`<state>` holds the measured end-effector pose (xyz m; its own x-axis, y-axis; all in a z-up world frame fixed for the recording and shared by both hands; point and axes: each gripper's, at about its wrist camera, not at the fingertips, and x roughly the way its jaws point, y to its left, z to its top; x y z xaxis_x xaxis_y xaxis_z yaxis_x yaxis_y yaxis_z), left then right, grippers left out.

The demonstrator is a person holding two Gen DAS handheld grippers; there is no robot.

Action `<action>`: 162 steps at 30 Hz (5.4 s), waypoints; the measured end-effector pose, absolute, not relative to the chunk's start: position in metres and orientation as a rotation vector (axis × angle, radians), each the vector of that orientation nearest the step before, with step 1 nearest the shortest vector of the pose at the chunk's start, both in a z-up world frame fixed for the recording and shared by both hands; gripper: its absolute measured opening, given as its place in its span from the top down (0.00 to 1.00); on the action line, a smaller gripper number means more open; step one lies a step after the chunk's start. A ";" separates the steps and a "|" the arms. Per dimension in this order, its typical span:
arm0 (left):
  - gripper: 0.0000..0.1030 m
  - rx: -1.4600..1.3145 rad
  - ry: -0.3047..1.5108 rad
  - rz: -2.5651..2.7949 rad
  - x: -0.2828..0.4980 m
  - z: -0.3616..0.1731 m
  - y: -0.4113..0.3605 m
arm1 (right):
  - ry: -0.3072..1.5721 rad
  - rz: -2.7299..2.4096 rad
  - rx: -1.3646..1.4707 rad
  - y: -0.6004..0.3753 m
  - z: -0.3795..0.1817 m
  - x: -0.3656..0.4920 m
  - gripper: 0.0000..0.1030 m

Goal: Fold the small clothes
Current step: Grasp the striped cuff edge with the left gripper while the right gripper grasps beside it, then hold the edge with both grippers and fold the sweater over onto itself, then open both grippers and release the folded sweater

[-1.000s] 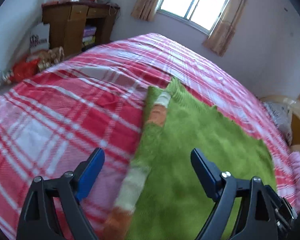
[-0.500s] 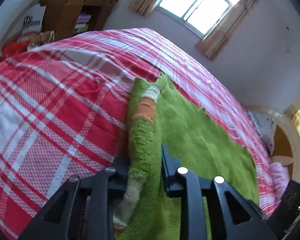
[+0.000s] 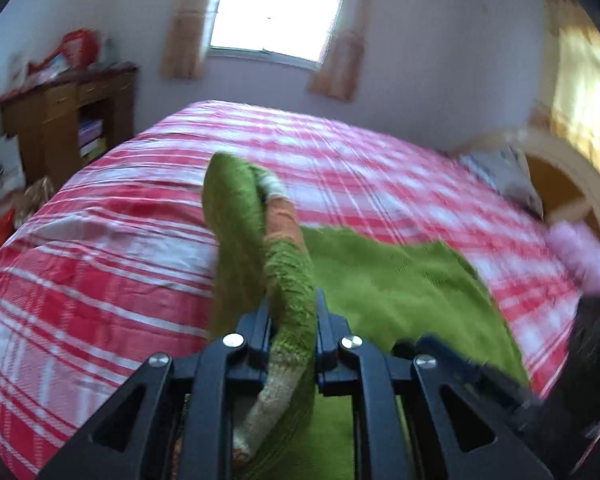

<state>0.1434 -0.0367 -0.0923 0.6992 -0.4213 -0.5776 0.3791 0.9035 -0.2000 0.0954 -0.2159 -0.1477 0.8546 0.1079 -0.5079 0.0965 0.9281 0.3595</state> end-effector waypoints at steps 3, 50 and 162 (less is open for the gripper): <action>0.85 0.005 0.715 -0.453 0.145 -0.114 -0.059 | 0.617 -0.009 0.511 -0.235 -0.162 0.103 0.65; 0.84 0.059 0.715 -0.440 0.133 -0.123 -0.073 | 0.801 0.299 0.390 -0.201 -0.157 0.222 0.84; 0.12 0.135 0.790 -0.416 0.100 -0.107 -0.098 | 0.862 0.144 0.234 -0.316 -0.143 0.042 0.76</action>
